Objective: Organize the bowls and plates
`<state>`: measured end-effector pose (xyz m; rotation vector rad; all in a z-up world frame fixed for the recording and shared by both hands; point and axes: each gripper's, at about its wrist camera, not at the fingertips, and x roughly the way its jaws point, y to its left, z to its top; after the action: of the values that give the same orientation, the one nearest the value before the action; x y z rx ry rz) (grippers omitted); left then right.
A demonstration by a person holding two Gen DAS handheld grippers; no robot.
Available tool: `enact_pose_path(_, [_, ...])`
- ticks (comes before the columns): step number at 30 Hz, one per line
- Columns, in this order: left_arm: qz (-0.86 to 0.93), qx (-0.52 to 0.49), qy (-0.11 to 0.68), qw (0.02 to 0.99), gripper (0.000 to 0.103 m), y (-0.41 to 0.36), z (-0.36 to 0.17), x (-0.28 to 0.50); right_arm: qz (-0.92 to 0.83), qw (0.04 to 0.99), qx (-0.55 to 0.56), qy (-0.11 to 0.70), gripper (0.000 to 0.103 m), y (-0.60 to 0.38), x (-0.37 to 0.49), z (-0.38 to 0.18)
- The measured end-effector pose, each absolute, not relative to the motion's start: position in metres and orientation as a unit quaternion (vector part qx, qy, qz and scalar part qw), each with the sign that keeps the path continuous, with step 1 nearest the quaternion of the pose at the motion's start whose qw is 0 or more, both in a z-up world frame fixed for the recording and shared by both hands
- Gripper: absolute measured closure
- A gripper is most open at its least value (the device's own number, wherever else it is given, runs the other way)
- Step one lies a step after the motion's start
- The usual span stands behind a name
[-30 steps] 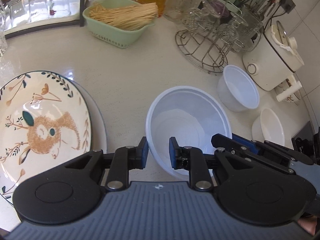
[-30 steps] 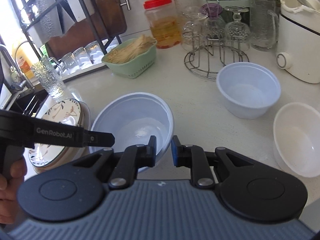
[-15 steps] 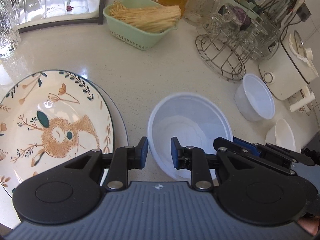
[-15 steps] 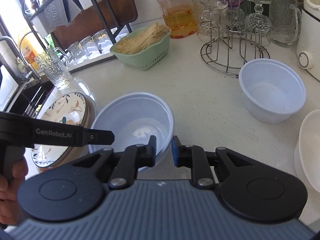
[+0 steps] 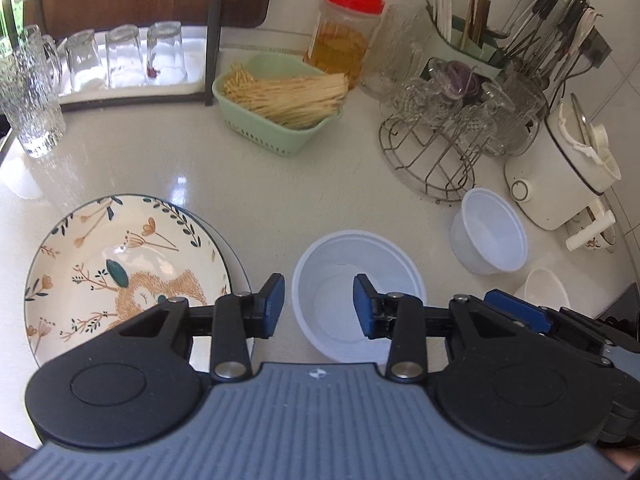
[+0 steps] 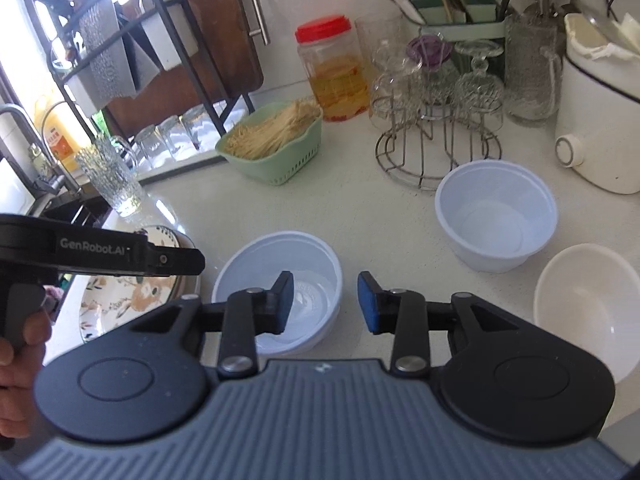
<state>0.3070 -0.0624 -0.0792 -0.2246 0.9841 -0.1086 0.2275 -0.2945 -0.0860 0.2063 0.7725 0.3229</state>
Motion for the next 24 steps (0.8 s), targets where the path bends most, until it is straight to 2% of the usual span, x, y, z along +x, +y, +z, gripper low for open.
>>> enact_pose_path(8, [-0.059,-0.098,0.44,0.891,0.06,-0.066,-0.044,0.29,0.139,0.918,0.1,0.358,0.065,-0.298,0.213,-0.059])
enact_pose_path(24, [-0.108,-0.082,0.418,0.898,0.06,-0.051,-0.022,0.297,0.082,0.933,0.102,0.336,0.065,-0.288,0.205,-0.036])
